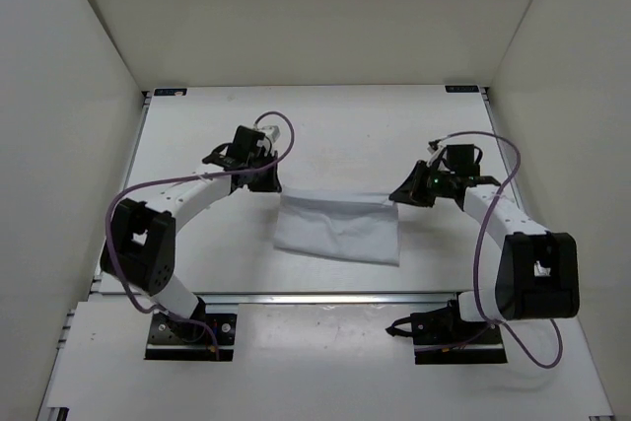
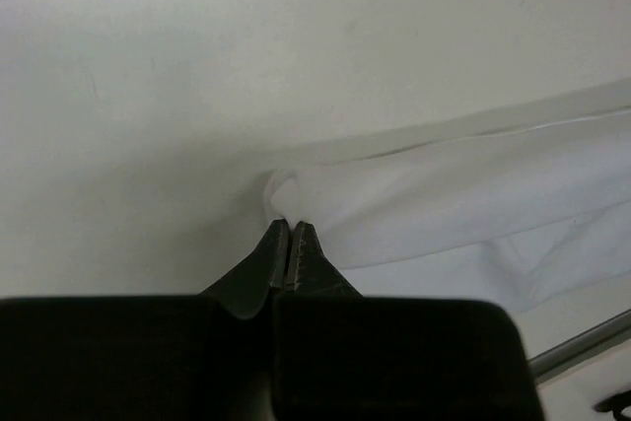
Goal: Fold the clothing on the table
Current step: Flatten the skirt out
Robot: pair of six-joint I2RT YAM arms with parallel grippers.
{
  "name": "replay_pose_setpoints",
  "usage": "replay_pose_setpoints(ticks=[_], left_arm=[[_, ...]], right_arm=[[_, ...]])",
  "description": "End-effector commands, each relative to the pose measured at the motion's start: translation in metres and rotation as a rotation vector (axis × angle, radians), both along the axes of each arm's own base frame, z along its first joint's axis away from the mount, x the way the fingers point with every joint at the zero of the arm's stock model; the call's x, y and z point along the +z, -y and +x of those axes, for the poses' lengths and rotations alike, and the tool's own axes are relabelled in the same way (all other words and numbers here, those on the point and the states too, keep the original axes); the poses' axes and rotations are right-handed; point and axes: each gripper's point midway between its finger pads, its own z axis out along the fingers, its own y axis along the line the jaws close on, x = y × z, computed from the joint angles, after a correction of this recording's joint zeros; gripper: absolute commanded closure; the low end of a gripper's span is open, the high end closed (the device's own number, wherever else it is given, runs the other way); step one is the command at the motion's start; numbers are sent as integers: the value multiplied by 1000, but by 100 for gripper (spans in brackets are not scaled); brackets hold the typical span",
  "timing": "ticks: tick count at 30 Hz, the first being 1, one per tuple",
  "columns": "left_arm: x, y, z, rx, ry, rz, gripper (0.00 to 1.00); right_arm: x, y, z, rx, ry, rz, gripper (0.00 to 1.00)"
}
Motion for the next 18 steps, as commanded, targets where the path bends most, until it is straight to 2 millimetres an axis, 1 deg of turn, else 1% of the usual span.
replay_pose_setpoints(ticks=[1,2,3,4,5,6,7,8,9,10,11,12,13,14,15,16,17,18], left_arm=[[40,3,59,18,149,-17,100],[67,7,80,28,210,-44,100],[83,7,100,40,242,-48,100],[111,9,122,54,298,-57,100],[124,6,133,58,325,-54,100],[154,6,148,73,379,-55,100],[188,11,161,72,442,-71,100],[200,5,166,83,464,-61,100],[239,9,170,81,542,-83,100],[267,9,169,88,601,-89,100],[279,3,169,107,632,-81,100],[292,8,161,96,666,-89,100],[298,5,153,100,691,-86,100],[308,6,142,94,721,-98,100],[295,7,131,81,698,-90,100],[265,9,125,71,648,-73,100],[241,4,112,66,602,-56,100],[242,4,99,61,605,-64,100]], right_arm=[[48,15,60,-10,206,-31,100],[66,27,85,-30,250,-38,100],[100,30,107,-27,331,-47,100],[95,30,115,-17,293,-39,100],[128,33,140,-9,372,-42,100],[157,34,158,-7,427,-54,100],[200,35,170,-1,520,-69,100],[212,33,175,-4,532,-75,100],[246,35,181,-7,616,-94,100],[274,32,181,-5,681,-99,100],[288,33,178,-16,714,-107,100],[298,33,169,-22,744,-118,100],[284,32,168,-20,728,-130,100],[294,37,157,-34,769,-140,100],[269,44,150,-56,720,-150,100],[242,45,136,-47,666,-125,100],[203,45,125,-41,582,-113,100],[196,44,112,-38,567,-86,100]])
